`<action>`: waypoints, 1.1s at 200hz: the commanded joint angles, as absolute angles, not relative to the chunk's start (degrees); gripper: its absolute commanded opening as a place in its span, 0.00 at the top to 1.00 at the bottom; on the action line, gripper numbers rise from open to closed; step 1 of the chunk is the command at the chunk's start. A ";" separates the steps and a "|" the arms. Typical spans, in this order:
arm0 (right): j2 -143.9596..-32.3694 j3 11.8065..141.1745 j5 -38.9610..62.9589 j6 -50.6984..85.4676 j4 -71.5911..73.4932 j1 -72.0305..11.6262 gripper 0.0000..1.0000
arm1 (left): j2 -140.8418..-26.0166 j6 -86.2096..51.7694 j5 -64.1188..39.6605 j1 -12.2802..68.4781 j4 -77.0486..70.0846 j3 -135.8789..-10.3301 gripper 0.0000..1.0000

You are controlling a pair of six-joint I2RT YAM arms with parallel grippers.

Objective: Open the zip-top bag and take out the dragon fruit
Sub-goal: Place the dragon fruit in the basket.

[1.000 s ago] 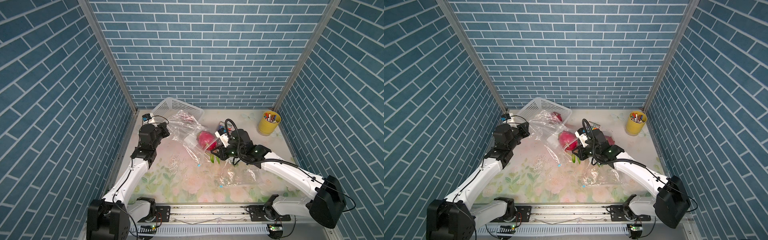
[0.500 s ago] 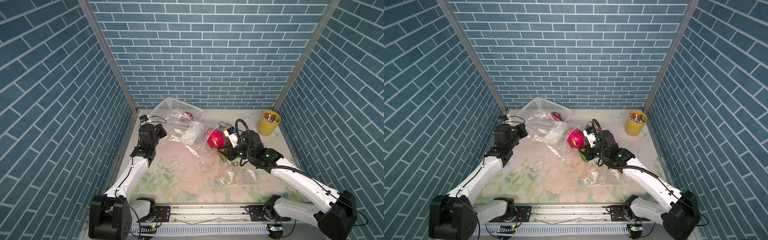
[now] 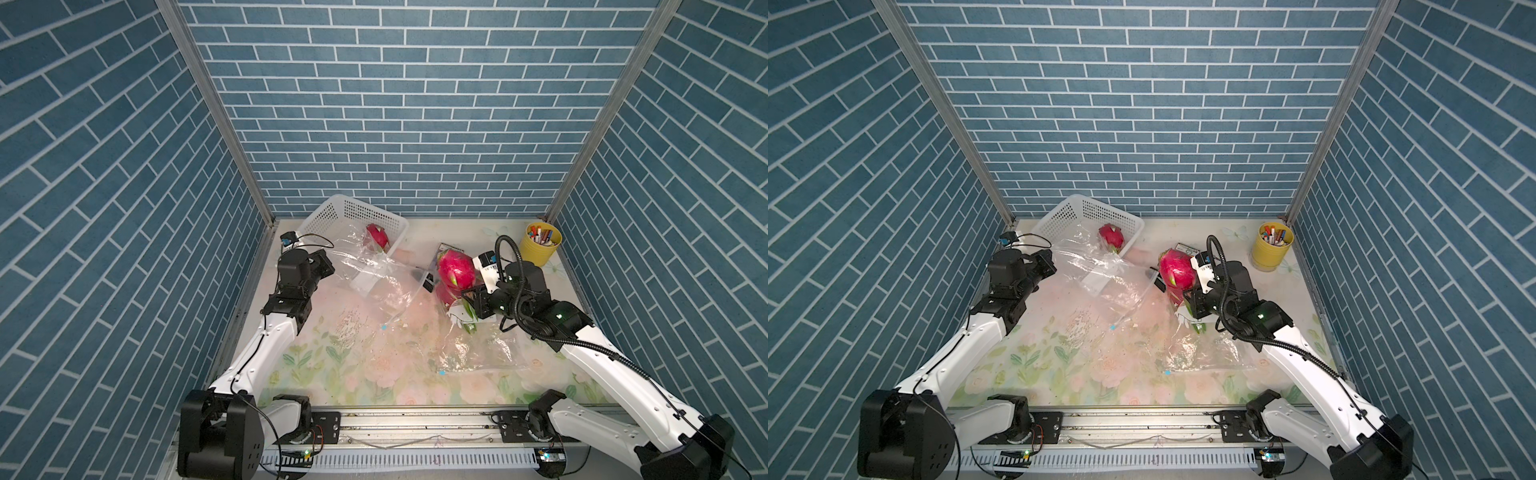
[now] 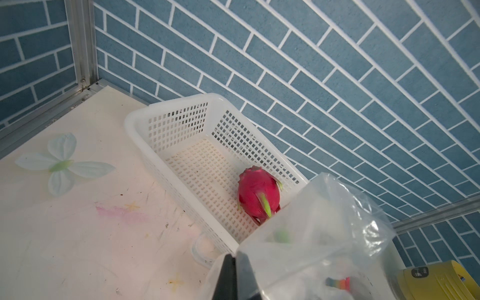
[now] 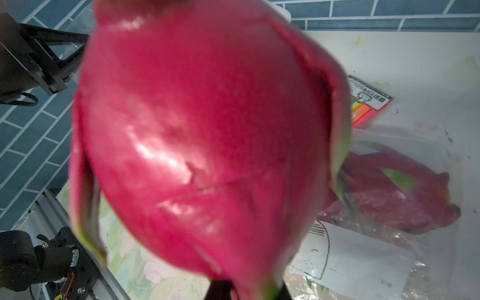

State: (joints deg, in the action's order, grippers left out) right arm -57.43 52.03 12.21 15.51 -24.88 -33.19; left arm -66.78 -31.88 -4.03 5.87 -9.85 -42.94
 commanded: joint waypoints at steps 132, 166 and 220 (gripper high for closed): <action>-109.19 100.97 12.11 10.67 -21.25 -39.52 1.00 | -50.51 -40.32 -16.10 11.77 -15.81 -11.39 1.00; -123.21 116.94 11.47 13.24 -23.87 -40.75 1.00 | -50.62 -40.17 -17.41 12.02 -17.82 -10.32 1.00; -144.57 143.58 11.69 15.92 -29.26 -42.71 1.00 | -52.01 -38.67 -19.02 12.12 -19.23 -10.95 1.00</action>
State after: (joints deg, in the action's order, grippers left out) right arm -138.50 134.34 11.44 14.06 -25.85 -42.04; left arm -51.57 -39.83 -17.41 11.75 -17.08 -10.37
